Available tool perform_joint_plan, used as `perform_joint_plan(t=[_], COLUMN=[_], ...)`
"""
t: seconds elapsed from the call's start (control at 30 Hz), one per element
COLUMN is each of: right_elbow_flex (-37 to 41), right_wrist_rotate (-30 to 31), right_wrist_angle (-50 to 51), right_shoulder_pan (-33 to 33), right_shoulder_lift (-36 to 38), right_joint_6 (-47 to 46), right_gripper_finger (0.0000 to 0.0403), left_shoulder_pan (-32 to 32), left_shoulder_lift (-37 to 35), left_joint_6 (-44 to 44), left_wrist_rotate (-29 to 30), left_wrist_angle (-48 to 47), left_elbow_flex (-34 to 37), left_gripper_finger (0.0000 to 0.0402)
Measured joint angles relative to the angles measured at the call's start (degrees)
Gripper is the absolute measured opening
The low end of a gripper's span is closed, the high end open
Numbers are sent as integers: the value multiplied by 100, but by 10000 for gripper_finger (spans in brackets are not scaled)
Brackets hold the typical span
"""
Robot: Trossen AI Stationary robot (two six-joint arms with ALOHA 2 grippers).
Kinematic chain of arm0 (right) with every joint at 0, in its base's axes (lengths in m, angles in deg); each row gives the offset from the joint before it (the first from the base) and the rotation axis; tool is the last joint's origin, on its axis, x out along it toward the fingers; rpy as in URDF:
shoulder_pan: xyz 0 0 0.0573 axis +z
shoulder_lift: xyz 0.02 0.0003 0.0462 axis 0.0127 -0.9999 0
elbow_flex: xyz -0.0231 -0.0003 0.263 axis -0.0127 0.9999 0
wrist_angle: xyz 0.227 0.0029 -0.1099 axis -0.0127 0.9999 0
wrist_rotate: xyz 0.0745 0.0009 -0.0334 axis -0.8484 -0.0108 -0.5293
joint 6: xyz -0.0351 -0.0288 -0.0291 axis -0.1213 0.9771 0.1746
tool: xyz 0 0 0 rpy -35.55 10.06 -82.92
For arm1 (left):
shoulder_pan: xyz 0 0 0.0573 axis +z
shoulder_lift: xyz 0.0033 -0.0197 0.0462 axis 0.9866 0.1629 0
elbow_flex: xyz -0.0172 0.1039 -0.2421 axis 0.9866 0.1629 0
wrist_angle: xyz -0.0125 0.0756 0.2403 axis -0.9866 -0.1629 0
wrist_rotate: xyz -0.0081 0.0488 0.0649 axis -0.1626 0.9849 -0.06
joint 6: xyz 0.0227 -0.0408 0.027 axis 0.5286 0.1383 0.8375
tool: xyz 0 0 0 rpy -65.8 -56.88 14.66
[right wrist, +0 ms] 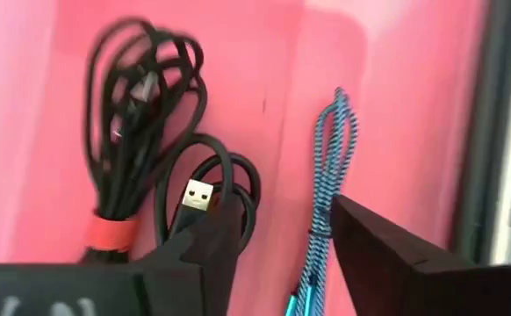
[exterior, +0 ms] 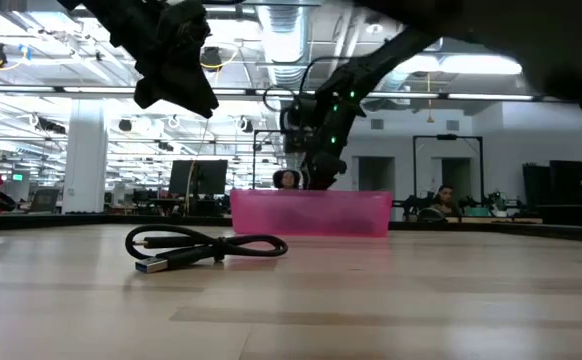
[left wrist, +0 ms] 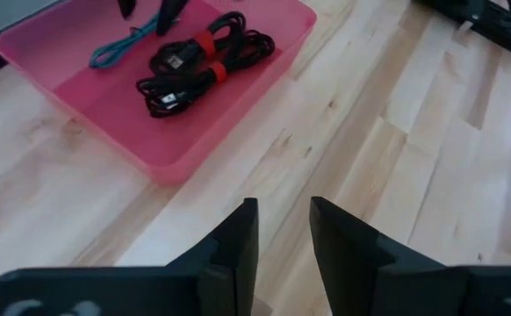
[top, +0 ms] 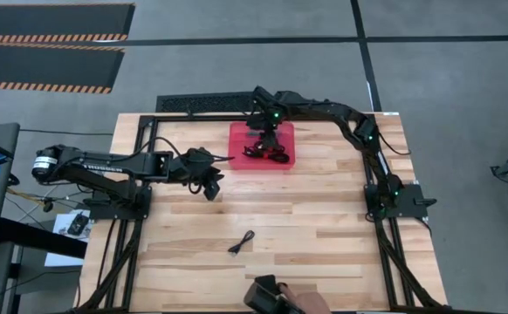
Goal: Pick and place USB-C Cables
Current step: Put the black charger cable into the pink bin
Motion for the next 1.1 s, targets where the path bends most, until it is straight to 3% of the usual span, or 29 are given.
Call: perform_joint_plan(t=[0.17,0.43,0.8,1.1], right_elbow_flex=[-4,-7,-7,-7], right_wrist_rotate=[0,173,356,351], right_wrist_angle=[230,636,2194,3440], right_shoulder_pan=[4,4,57,606], right_shoulder_lift=[514,1553,2945,3880], right_joint_6=[-415,-710,-2140,-3207], right_gripper_finger=[246,249,249,249], left_shoulder_pan=[-4,-4,-139,-417], left_shoulder_lift=[26,24,24,24], left_joint_6=[232,306,369,2], left_wrist_rotate=[-30,0,-95,-99], left_wrist_angle=[-26,-252,-260,-230], left_elbow_flex=[0,0,0,0], left_gripper_finger=[139,191,194,193])
